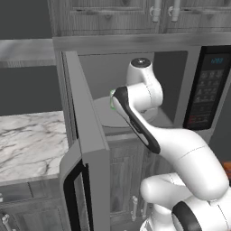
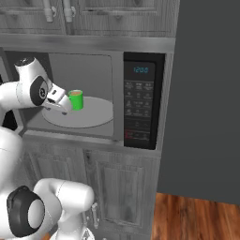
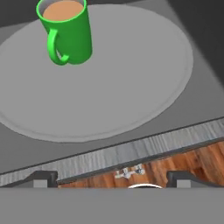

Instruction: Pick the cup of tea, navigate to the dining table, and place it on the saucer.

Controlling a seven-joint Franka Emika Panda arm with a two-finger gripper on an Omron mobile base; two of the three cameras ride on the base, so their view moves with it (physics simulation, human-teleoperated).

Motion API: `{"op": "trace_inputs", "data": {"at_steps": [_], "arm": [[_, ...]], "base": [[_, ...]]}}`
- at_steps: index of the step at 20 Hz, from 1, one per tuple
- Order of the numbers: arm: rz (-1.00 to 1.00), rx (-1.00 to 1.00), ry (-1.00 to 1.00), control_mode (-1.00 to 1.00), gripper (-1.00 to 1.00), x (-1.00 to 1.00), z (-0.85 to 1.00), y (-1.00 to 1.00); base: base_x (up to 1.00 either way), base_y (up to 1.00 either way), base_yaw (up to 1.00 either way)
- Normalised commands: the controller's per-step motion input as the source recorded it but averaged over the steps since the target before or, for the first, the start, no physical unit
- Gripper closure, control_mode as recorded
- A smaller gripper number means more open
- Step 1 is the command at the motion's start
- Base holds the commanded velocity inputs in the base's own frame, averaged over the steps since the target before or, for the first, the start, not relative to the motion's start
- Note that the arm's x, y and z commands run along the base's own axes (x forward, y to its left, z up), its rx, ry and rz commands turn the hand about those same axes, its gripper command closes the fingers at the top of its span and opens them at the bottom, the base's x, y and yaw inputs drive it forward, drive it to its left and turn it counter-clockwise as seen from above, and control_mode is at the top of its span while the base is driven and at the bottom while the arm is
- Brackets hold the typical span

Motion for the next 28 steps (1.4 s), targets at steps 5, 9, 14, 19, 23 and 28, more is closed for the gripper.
{"op": "trace_inputs", "data": {"at_steps": [5,9,14,19,23,28], "arm": [[-0.02,0.00,-0.13,-1.00,-1.00,0.31,-0.16,0.00],[0.00,0.00,-0.07,-1.00,-1.00,0.49,-0.22,0.00],[0.00,0.01,-0.01,-1.00,-1.00,0.39,-0.06,0.01],[0.00,0.01,0.03,-1.00,-1.00,0.38,0.02,0.07],[0.00,0.00,0.06,-1.00,-1.00,0.32,0.04,0.02],[0.00,0.00,0.01,-1.00,-1.00,0.35,0.00,0.11]], "base": [[0.00,0.00,0.00],[0.00,0.00,0.00],[0.00,0.00,0.00],[0.00,0.00,0.00],[0.00,0.00,0.00],[0.00,0.00,0.00]]}}
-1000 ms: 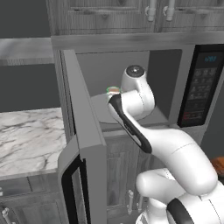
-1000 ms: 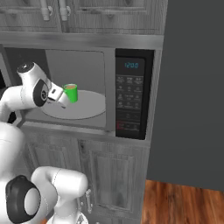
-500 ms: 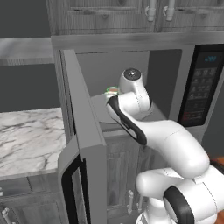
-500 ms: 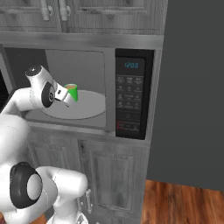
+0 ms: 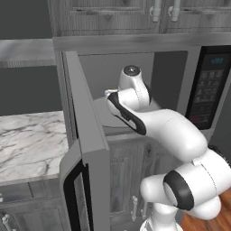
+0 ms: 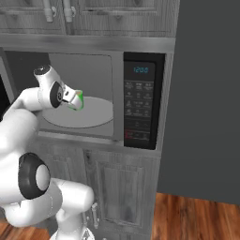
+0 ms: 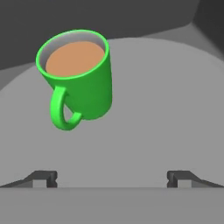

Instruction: Pick the cup of tea, navigate to the dining table, and place it on the saucer.

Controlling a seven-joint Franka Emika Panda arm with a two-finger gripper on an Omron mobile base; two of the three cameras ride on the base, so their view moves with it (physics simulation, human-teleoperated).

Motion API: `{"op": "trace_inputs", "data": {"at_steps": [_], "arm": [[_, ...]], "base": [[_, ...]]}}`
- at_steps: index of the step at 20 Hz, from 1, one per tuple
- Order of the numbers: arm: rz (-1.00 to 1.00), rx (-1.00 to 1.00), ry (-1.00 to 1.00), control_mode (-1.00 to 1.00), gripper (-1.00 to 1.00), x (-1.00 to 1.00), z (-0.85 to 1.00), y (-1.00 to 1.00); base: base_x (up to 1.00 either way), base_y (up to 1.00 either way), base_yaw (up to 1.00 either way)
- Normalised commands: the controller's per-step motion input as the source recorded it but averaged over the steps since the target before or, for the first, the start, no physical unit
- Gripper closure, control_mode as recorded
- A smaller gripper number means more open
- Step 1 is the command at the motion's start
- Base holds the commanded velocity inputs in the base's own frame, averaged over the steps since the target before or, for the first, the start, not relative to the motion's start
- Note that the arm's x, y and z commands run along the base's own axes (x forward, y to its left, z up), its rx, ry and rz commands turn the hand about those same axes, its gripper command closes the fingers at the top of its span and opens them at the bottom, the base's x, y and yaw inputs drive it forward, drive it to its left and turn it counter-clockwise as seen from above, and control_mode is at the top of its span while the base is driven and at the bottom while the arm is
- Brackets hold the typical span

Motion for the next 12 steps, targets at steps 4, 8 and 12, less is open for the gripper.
{"op": "trace_inputs", "data": {"at_steps": [4,8,12], "arm": [[0.00,0.00,0.03,-1.00,-1.00,0.13,0.00,0.30],[0.00,0.00,0.03,-1.00,-1.00,0.12,0.00,0.29],[0.00,0.00,0.02,-1.00,-1.00,0.29,0.00,0.19]], "base": [[0.00,0.00,0.00],[0.00,0.00,0.00],[0.00,0.00,0.00]]}}
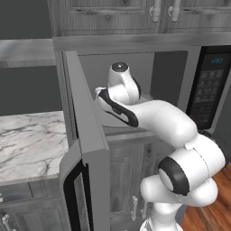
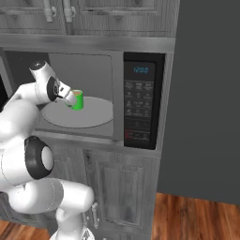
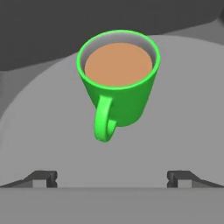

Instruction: Pick the cup of tea, navigate to the dining table, and place it on the saucer.

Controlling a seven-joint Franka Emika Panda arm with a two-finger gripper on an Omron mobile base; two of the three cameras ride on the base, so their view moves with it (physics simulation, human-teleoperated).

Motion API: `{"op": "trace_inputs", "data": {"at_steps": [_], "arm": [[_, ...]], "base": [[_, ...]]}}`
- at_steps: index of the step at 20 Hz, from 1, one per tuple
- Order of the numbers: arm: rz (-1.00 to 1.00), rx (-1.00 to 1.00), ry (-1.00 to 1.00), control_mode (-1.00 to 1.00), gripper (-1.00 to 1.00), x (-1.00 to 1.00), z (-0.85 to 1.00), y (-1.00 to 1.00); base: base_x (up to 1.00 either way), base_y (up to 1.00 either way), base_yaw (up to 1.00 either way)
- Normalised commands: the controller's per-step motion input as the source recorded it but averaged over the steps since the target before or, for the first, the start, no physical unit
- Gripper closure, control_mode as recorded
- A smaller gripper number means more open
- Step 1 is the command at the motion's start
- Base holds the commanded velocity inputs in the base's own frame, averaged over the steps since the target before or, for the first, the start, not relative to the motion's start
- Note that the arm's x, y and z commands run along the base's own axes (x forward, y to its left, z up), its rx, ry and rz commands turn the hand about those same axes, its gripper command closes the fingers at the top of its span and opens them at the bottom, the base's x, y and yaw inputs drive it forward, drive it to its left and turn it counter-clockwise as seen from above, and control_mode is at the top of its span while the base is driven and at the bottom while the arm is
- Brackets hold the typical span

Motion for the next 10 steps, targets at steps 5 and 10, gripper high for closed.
{"op": "trace_inputs", "data": {"at_steps": [5,10], "arm": [[0.00,0.00,0.05,-1.00,-1.00,0.20,-0.03,-0.05],[0.00,0.00,0.05,-1.00,-1.00,0.05,-0.08,0.00]], "base": [[0.00,0.00,0.00],[0.00,0.00,0.00]]}}
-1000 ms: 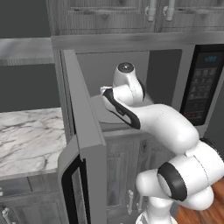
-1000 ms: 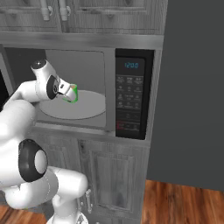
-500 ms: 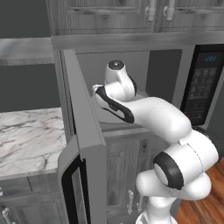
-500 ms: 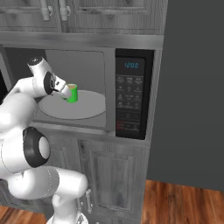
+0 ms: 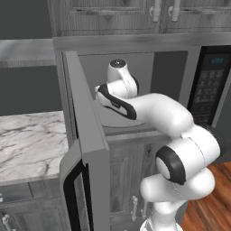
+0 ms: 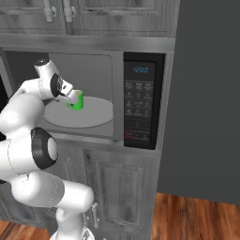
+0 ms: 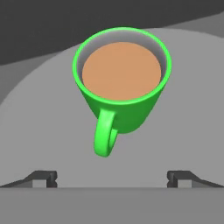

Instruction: Pick the cup of tea, navigate to the dining table, and place it on the saucer.

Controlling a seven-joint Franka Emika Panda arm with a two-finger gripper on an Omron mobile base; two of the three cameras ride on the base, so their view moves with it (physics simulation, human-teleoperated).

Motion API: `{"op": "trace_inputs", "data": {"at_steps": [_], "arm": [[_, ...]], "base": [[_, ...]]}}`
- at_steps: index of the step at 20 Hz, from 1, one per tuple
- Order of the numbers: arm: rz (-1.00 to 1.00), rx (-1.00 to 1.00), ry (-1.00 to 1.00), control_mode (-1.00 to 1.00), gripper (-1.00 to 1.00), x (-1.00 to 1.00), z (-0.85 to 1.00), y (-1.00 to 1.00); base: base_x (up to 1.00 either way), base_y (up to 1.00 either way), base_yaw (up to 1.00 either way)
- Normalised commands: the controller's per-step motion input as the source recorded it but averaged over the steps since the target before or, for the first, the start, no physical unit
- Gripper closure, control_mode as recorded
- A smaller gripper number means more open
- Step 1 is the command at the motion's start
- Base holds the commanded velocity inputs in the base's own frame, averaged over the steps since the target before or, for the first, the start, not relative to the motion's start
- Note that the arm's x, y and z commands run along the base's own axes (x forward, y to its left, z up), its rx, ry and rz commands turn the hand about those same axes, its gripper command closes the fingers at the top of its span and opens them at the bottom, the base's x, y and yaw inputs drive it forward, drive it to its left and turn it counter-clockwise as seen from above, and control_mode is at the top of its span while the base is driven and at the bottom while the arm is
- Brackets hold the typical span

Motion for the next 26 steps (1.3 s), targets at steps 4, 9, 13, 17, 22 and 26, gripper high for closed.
{"op": "trace_inputs", "data": {"at_steps": [4,9,13,17,22,26], "arm": [[0.00,0.00,0.04,-1.00,-1.00,0.01,-0.04,0.00],[0.00,0.00,0.01,-1.00,-1.00,0.09,-0.24,0.00],[0.00,0.00,0.00,-1.00,-1.00,0.08,-0.17,0.00],[0.00,0.00,0.00,-1.00,-1.00,0.06,-0.01,0.00],[0.00,0.00,0.00,-1.00,-1.00,0.01,0.00,-0.03],[0.00,0.00,0.00,-1.00,-1.00,0.01,0.00,-0.06]], "base": [[0.00,0.00,0.00],[0.00,0.00,0.00],[0.00,0.00,0.00],[0.00,0.00,0.00],[0.00,0.00,0.00],[0.00,0.00,0.00]]}}
